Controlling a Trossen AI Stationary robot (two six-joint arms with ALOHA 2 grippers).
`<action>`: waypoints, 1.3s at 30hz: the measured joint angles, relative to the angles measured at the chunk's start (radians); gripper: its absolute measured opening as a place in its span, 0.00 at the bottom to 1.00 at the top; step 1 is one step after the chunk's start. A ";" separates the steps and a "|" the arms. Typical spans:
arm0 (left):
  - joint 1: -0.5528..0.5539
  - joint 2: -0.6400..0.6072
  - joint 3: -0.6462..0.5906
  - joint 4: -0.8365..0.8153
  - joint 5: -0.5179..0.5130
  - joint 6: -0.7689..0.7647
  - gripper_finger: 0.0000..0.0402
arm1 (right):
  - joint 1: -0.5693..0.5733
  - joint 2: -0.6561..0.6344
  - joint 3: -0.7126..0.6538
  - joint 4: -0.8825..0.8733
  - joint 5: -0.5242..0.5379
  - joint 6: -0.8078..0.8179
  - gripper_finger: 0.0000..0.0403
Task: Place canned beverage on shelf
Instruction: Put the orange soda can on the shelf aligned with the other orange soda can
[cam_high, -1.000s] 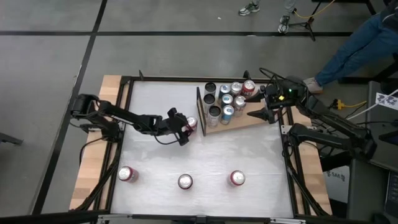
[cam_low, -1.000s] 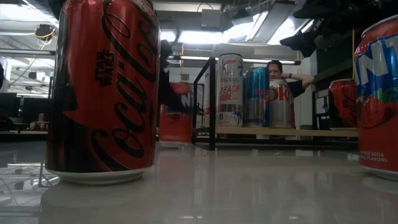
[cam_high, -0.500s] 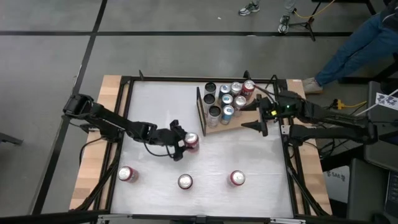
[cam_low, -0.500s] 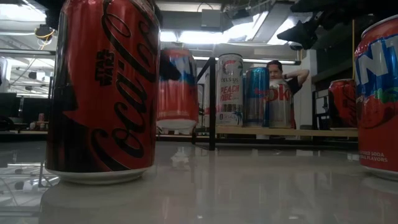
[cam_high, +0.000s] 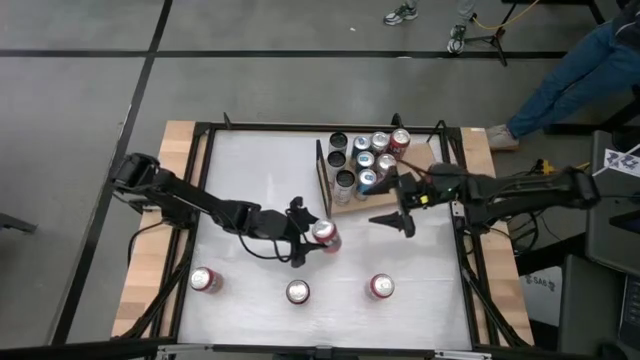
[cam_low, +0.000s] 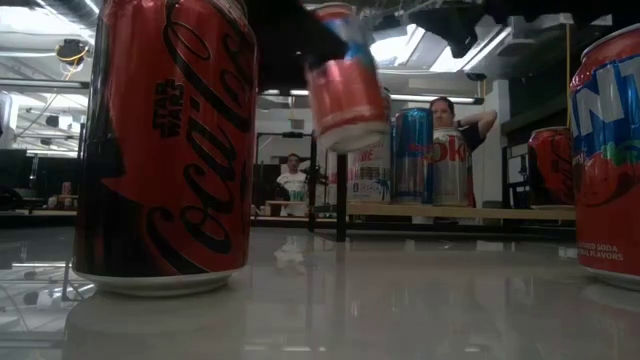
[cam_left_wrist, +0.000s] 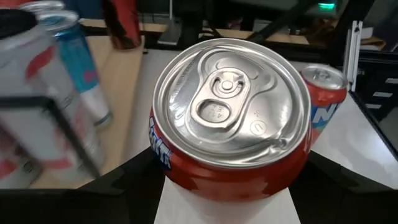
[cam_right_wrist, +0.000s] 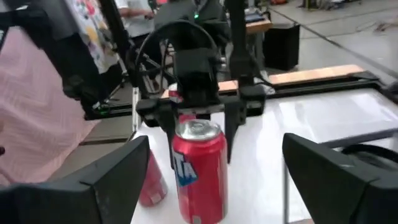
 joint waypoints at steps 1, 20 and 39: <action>0.000 0.017 0.020 -0.005 0.004 0.008 0.66 | 0.007 0.016 -0.001 0.020 0.000 0.000 0.88; 0.001 0.361 0.246 -0.047 0.025 0.082 0.67 | 0.038 0.130 0.000 0.030 0.042 0.001 0.88; 0.001 0.373 0.246 -0.044 0.022 0.076 0.78 | 0.037 0.134 0.000 0.005 0.042 0.003 0.88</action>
